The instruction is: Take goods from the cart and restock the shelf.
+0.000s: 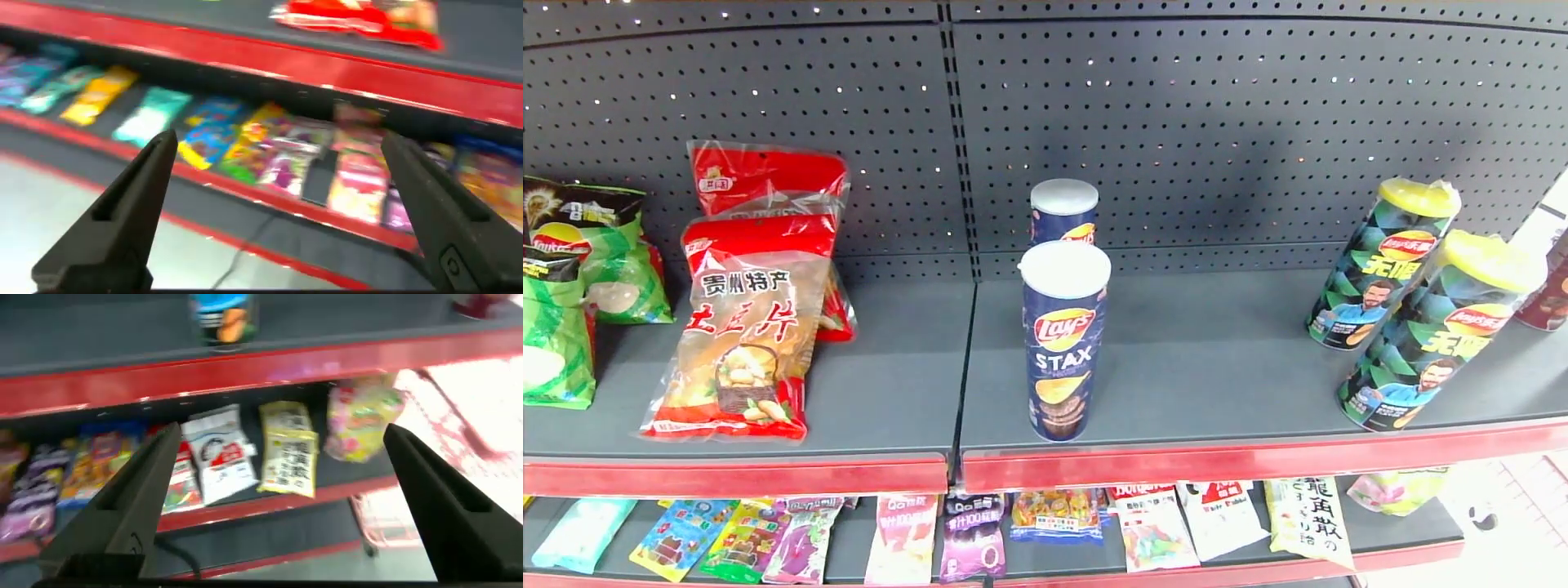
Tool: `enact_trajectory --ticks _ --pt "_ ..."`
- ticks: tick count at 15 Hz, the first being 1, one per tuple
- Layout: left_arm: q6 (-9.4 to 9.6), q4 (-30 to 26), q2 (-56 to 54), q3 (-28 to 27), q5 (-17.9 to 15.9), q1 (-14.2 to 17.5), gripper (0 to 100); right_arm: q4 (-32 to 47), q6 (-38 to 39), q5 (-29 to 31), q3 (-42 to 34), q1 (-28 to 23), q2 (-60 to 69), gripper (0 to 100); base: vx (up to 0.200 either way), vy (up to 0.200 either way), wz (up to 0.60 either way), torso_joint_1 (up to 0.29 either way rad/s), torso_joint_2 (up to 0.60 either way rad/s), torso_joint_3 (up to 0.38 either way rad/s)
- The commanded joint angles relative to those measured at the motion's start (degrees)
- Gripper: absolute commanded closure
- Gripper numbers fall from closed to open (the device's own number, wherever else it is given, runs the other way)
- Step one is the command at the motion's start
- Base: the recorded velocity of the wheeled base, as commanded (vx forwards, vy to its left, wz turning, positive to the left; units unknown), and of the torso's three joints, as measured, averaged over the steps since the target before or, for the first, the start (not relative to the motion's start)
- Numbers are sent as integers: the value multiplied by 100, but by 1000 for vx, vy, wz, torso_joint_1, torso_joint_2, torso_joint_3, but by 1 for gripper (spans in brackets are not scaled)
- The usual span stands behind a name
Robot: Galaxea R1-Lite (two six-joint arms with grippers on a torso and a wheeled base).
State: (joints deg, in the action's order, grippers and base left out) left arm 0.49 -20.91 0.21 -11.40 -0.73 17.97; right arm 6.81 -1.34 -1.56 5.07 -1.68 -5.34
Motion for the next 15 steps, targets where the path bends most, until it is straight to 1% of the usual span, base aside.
enact_trajectory --ticks 1,2,3,4,5,6,7,8,9,10,11,13,14,15 --pt "136 96 155 50 -560 -74 0 -40 -42 -327 -85 388 -248 0 0 0 0 0 0 0" --pt "153 219 120 129 -1017 -74 0 -66 -50 -389 -94 652 -204 0 0 0 0 0 0 0" --pt "162 359 85 199 -1412 -74 0 -101 -68 -345 -112 792 -37 0 0 0 0 0 0 0" --pt "153 553 6 270 -1913 -57 0 -321 -165 -64 -226 783 -29 0 0 0 0 0 0 0" --pt "153 561 76 278 -1940 -57 0 -699 -156 587 -358 783 -37 0 0 0 0 0 0 0" --pt "162 561 296 278 -1720 -30 0 -743 -147 859 -375 792 -29 0 0 0 0 0 0 0" --pt "162 561 410 278 -1157 49 0 -734 -138 657 -375 792 -29 0 0 0 0 0 0 0" --pt "162 570 410 278 -692 66 0 -743 -147 464 -375 792 -29 0 0 0 0 0 0 0" --pt "145 579 410 287 -15 66 0 -725 -147 -55 -367 819 -46 0 0 0 0 0 0 0" --pt "118 588 436 287 354 66 0 -664 -147 -178 -358 942 -125 0 0 0 0 0 0 0" --pt "118 588 463 287 513 66 0 -620 -138 -178 -340 1100 -143 0 0 0 0 0 0 0" --pt "118 588 515 287 451 58 0 -655 108 -72 -349 1021 -37 0 0 0 0 0 0 0" --pt "22 588 515 296 267 -48 0 -690 160 305 -375 1021 -37 0 0 0 0 0 0 0" --pt "-145 632 507 322 -15 -303 0 -699 152 719 -384 1021 -37 0 0 0 0 0 0 0"
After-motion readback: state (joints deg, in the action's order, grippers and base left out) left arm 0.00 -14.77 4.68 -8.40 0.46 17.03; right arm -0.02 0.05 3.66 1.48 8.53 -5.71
